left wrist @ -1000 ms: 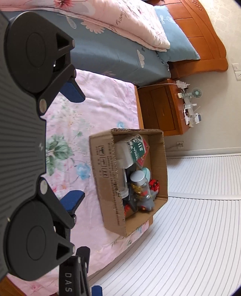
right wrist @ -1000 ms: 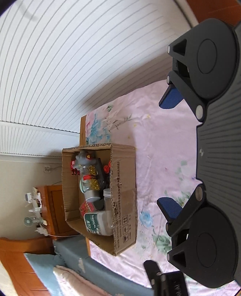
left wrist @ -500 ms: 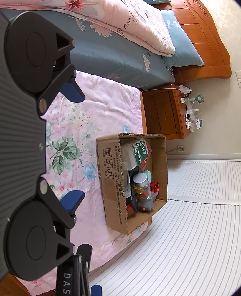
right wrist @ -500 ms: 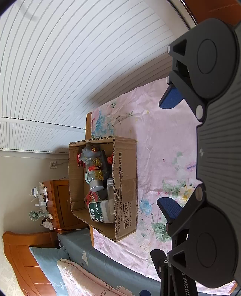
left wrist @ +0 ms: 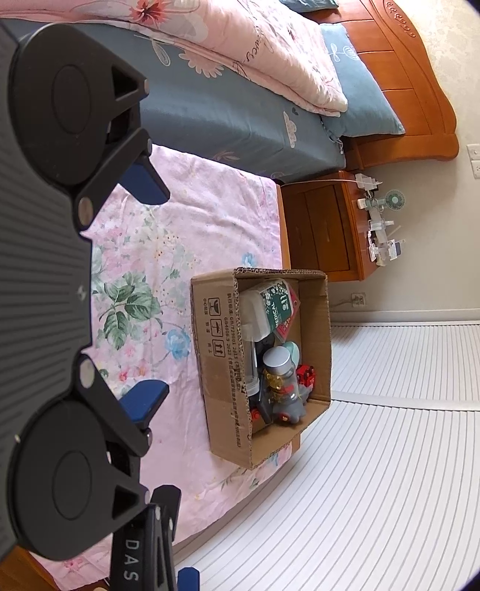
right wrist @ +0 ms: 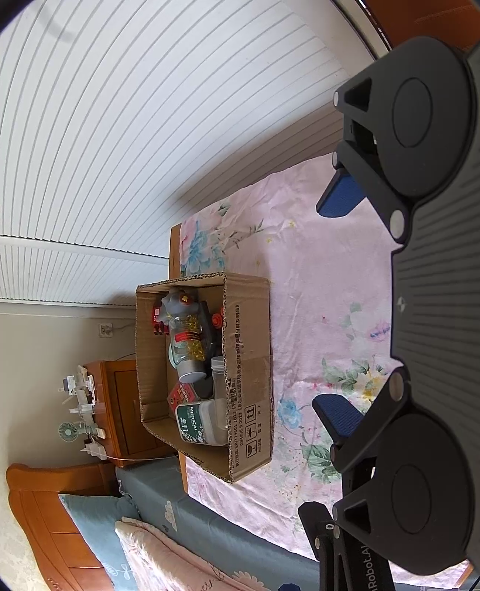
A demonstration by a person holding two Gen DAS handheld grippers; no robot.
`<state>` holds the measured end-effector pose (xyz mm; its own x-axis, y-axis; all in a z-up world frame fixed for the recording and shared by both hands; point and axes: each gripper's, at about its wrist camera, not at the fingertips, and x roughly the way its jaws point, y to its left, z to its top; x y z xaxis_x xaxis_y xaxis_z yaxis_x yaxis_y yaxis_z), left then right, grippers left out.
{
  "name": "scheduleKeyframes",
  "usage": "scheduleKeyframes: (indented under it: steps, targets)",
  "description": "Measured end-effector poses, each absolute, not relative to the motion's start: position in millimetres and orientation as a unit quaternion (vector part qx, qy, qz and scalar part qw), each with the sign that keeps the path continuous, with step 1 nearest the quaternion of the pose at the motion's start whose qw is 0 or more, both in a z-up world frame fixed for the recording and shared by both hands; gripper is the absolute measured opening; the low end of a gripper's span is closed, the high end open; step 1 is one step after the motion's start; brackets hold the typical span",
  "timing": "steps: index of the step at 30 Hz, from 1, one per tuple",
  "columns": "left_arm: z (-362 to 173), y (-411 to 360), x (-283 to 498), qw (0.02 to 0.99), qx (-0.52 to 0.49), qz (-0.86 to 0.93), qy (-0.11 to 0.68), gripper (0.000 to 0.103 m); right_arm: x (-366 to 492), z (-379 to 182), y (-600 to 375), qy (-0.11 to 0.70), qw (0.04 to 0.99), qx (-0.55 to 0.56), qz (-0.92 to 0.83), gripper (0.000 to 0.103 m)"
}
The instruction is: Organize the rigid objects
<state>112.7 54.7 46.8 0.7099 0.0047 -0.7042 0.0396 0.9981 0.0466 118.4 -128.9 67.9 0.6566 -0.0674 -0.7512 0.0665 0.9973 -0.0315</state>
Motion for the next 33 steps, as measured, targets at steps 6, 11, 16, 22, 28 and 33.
scheduleKeyframes:
  steps: [6,11,16,22,28,33]
  targets:
    - [47.0,53.9,112.3,0.924,0.031,-0.008,0.381,0.101,118.5,67.7,-131.3,0.413,0.910,0.002,-0.036,0.103]
    - [46.6,52.7,111.8,0.924,0.033,-0.006,0.380,0.101,118.8,67.5,-132.0,0.412,0.911,0.002,-0.035,0.103]
    - [48.1,51.9,110.7,0.925,0.034,-0.005,0.377,0.101,119.2,67.3,-132.9,0.412,0.910,0.003,-0.036,0.103]
    - [47.9,51.7,110.8,0.925,0.036,-0.005,0.378,0.101,119.1,67.2,-133.0,0.412,0.910,0.003,-0.036,0.103]
    - [48.0,52.0,110.5,0.925,0.036,-0.004,0.378,0.101,118.3,67.5,-133.0,0.411,0.911,0.003,-0.036,0.103]
    - [48.1,52.1,110.7,0.925,0.035,-0.004,0.379,0.101,117.8,67.9,-132.5,0.411,0.911,0.003,-0.035,0.103]
